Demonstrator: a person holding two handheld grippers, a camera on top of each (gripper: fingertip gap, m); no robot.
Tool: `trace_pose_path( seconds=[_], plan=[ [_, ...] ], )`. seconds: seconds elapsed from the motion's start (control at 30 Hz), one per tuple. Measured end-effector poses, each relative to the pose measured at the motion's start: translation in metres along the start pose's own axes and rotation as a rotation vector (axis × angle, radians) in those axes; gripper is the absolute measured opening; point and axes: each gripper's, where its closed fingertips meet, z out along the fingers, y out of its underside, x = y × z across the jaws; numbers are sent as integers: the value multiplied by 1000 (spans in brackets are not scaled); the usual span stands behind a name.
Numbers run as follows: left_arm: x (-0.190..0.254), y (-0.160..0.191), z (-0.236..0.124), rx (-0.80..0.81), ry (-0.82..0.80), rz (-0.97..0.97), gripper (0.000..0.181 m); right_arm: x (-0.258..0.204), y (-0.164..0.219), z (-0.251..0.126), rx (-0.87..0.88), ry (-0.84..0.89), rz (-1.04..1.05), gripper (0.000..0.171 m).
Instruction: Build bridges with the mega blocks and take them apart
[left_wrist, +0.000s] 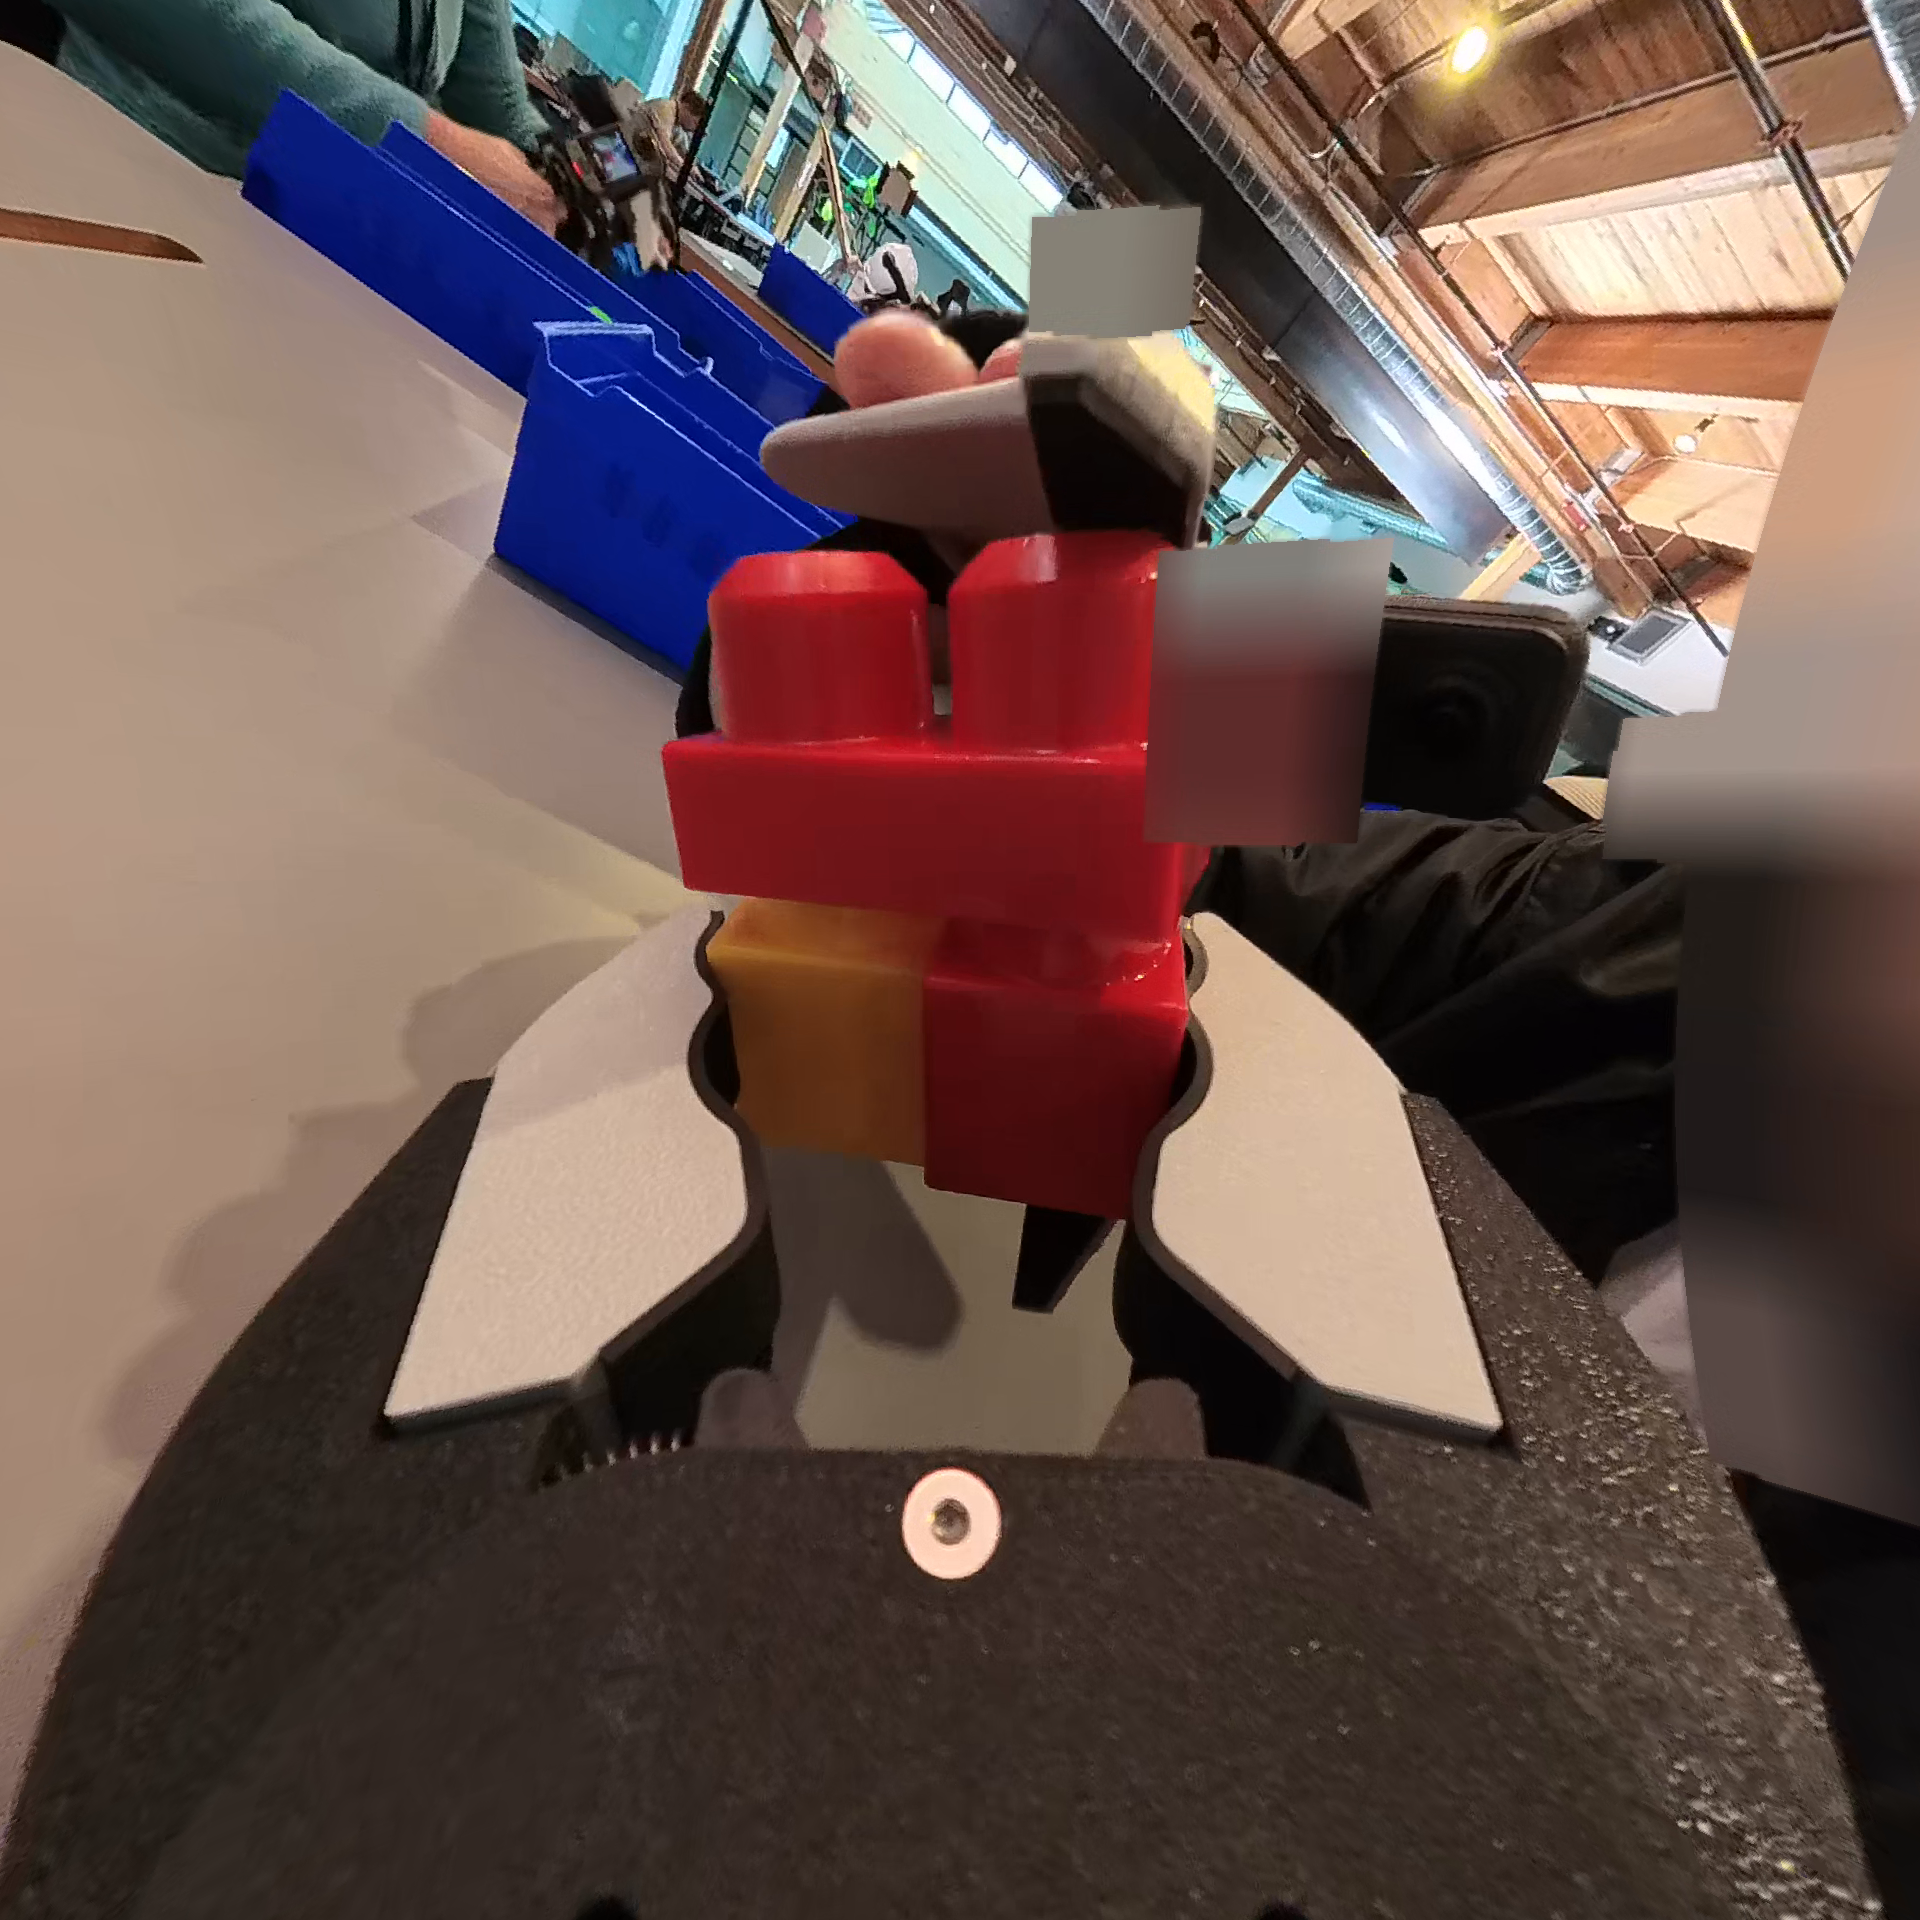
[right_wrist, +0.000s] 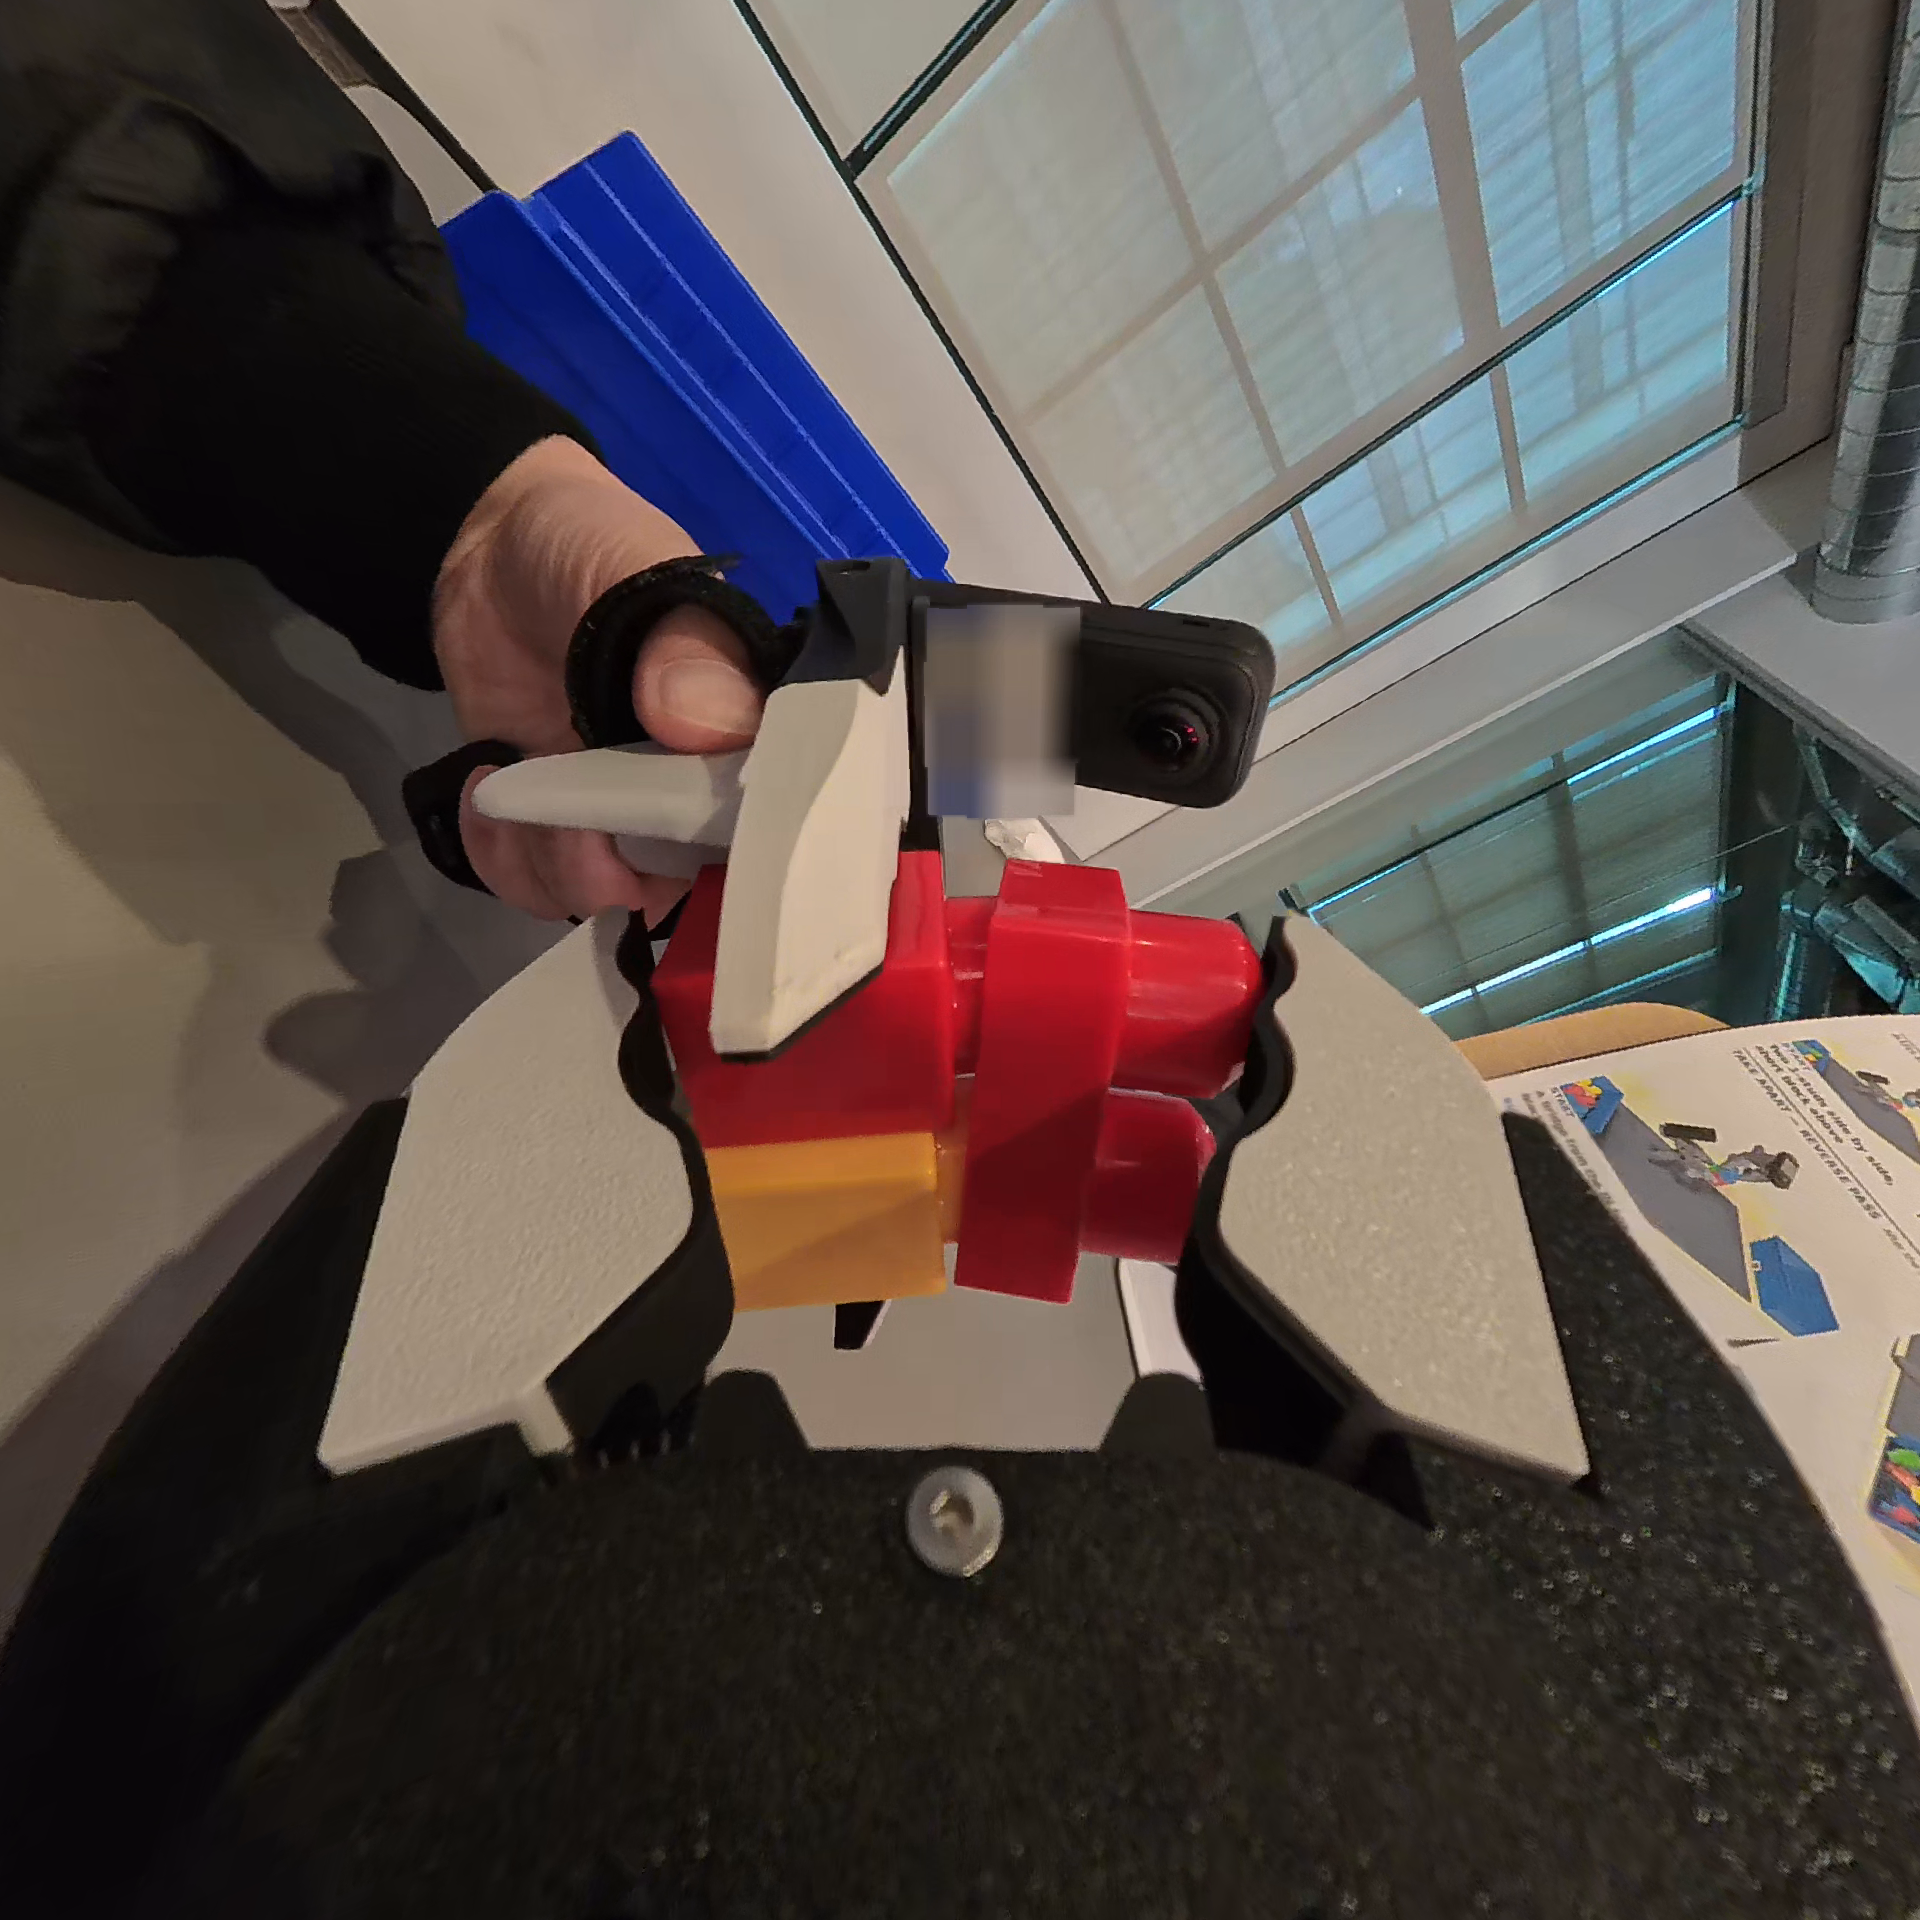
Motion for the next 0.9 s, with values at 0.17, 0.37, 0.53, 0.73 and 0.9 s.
trace_pose_path(
  seconds=[0.17, 0.37, 0.53, 0.73, 0.9],
  plan=[
    [0, 3, 1, -22, -6, 7, 81, -3, 0, -1, -4, -16, -17, 107],
    [4, 4, 3, -29, 15, 4, 81, -4, -4, -4, 4, -18, -18, 104],
    [4, 6, 4, -40, 24, -5, 81, -6, -4, -5, 1, -37, 0, 103],
    [5, 9, 5, -59, 31, -2, 81, -8, -5, -5, 13, -60, 1, 103],
    [7, 11, 5, -81, 24, 22, 81, -9, -12, -6, 48, -32, -66, 106]
  ],
)
